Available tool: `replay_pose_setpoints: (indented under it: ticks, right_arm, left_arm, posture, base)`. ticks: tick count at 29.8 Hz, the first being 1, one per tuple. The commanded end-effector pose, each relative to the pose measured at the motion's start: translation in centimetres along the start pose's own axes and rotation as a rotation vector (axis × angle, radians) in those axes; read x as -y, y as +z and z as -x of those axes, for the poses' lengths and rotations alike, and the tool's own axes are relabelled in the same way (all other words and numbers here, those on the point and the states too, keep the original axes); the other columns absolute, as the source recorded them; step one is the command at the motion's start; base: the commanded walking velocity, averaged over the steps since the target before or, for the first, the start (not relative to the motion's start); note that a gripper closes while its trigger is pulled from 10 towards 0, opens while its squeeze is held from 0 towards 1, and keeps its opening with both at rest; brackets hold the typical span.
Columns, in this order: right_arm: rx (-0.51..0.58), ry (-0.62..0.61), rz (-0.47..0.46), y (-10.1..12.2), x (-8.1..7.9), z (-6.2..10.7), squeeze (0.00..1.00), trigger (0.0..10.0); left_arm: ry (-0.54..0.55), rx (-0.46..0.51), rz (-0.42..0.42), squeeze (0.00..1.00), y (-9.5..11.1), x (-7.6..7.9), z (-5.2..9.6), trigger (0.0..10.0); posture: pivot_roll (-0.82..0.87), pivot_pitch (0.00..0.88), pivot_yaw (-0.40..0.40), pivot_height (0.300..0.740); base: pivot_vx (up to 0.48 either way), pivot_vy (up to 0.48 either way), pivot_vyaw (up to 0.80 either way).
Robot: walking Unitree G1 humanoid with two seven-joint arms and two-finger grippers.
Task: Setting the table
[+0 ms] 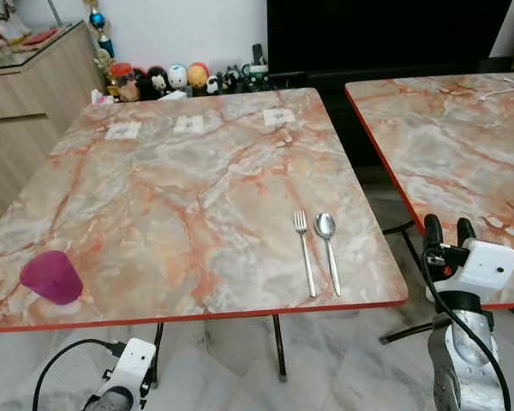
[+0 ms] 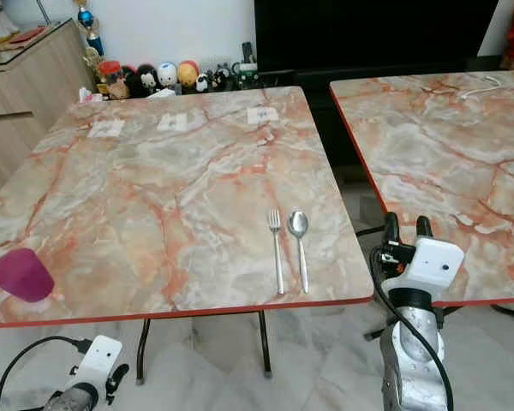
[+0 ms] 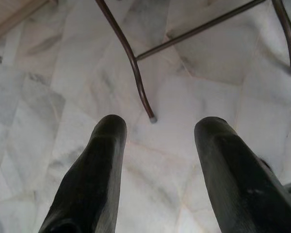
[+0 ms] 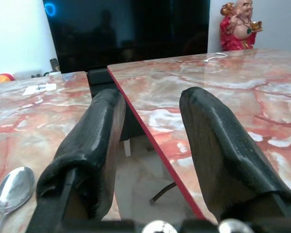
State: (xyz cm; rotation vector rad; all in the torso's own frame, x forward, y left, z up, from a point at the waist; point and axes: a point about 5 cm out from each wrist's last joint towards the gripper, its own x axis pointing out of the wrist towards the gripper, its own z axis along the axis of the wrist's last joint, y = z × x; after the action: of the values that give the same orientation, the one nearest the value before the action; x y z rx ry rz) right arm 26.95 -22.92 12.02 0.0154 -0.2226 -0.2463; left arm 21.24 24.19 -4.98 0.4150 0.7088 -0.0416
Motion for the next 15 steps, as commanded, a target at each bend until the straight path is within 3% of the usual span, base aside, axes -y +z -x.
replay_pose_setpoints:
  ticks: [1,7,15]
  right_arm:
    - [0.017,-0.003,-0.009,0.5,0.3,-0.5,0.0,10.0]
    - [-0.005,0.032,-0.024,0.4,0.4,-0.7,0.0,10.0]
    - [-0.028,0.116,-0.035,0.3,-0.5,-1.2,0.0,10.0]
  left_arm:
    - [0.001,-0.026,0.0,0.0,-0.5,0.2,0.1,10.0]
    - [-0.006,-0.026,0.022,0.0,-0.7,1.0,0.2,10.0]
    - [0.001,-0.022,0.053,0.0,-0.8,1.5,0.3,10.0]
  posture:
    - [0.01,0.0,0.071,0.74]
    - [-0.01,0.0,0.055,0.74]
    - [-0.01,0.0,0.019,0.74]
  base:
    - [0.0,0.0,0.0]
    - [0.0,0.0,0.0]
    - [0.0,0.0,0.0]
